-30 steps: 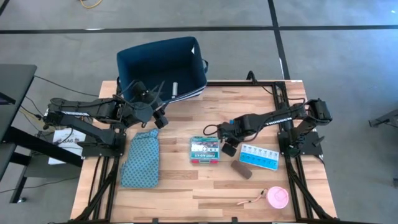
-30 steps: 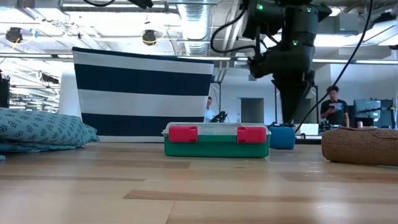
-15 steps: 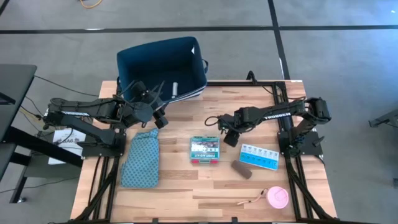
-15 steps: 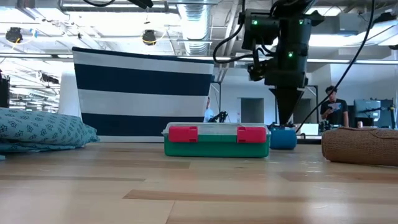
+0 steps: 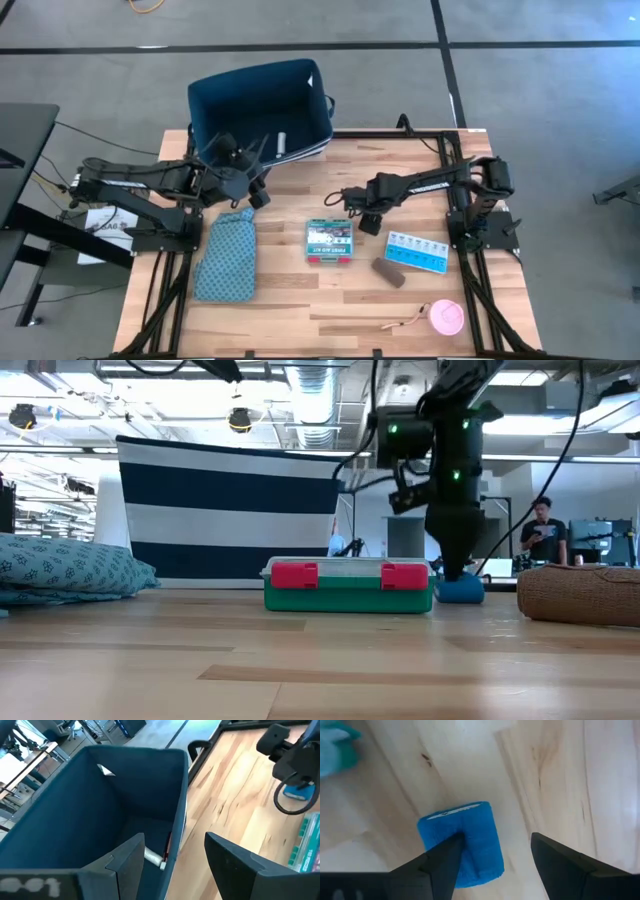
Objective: Pick & place medical supplies in basket/bin
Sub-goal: Put the blue bandage into the blue bin
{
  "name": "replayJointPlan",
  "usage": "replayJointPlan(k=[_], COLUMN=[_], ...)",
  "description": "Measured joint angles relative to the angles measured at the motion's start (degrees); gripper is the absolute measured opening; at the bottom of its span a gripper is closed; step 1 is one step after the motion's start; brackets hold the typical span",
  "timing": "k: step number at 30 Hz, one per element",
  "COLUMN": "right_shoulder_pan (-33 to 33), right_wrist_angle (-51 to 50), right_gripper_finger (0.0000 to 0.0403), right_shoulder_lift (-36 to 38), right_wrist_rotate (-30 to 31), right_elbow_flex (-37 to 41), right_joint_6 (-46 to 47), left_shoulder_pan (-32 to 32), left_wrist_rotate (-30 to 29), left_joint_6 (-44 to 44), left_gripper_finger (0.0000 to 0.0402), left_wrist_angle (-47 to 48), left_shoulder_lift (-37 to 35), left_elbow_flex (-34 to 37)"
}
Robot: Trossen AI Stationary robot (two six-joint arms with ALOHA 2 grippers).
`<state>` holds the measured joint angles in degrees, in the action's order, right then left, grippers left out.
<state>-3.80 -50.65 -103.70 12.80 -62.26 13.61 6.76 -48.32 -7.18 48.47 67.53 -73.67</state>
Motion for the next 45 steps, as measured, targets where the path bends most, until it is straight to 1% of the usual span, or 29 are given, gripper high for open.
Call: replayJointPlan(k=[3,6,12,18,22,26,30,32,35,39,43,45], right_shoulder_pan=[-0.52,-0.82,-0.69,0.41,2.59,4.55,5.06,4.99,4.94,4.71,5.27,5.34], right_wrist_angle=[-0.67,-2.91,-9.04,-8.74,-8.37,-7.97,-7.91,-8.74,-10.28,-11.83,-14.56,-16.12], right_gripper_finger=[0.0233,0.0233,0.0233,0.0232,0.0233,0.0235,0.0235,0.0235,0.0235,0.0234,0.0234,0.0234], right_shoulder_lift=[-1.79,-2.09,0.70,2.57,0.69,-2.86,-6.08,-7.23,-8.03,-8.18,-7.17,-6.89], right_wrist_rotate=[-0.57,-2.67,-7.15,-9.44,-10.75,-9.85,-4.47,-3.28,-1.58,-1.37,-0.93,0.65], right_elbow_flex=[-0.69,-1.89,-5.80,-6.80,-6.84,-6.88,-6.95,-6.97,-7.14,-7.31,-9.01,-10.33], right_joint_6=[-0.21,-0.35,-0.36,1.16,-2.00,-6.59,-7.79,-9.14,-9.23,-7.43,-6.60,-6.60], left_shoulder_pan=[0.00,0.00,0.00,0.00,0.00,0.00,0.00,0.00,0.00,0.00,0.00,0.00], left_wrist_rotate=[0.08,-0.04,-0.61,0.24,0.30,0.55,0.57,0.55,0.57,0.57,0.57,0.57], left_joint_6=[-0.01,0.35,0.44,0.73,0.80,1.11,2.59,2.64,2.64,2.62,2.99,2.99], left_gripper_finger=[0.0199,0.0199,0.0199,0.0199,0.0199,0.0199,0.0199,0.0199,0.0199,0.0199,0.0199,0.0199], left_wrist_angle=[-0.24,-0.42,-1.11,-1.53,-1.49,-1.49,-1.68,-1.77,-1.86,-1.81,-2.15,-2.44], left_shoulder_lift=[0.02,0.02,0.00,0.00,0.00,0.00,0.00,0.00,0.00,0.00,0.00,0.00], left_elbow_flex=[1.62,1.93,1.95,1.97,1.98,1.99,1.99,1.99,1.99,1.99,1.99,2.02])
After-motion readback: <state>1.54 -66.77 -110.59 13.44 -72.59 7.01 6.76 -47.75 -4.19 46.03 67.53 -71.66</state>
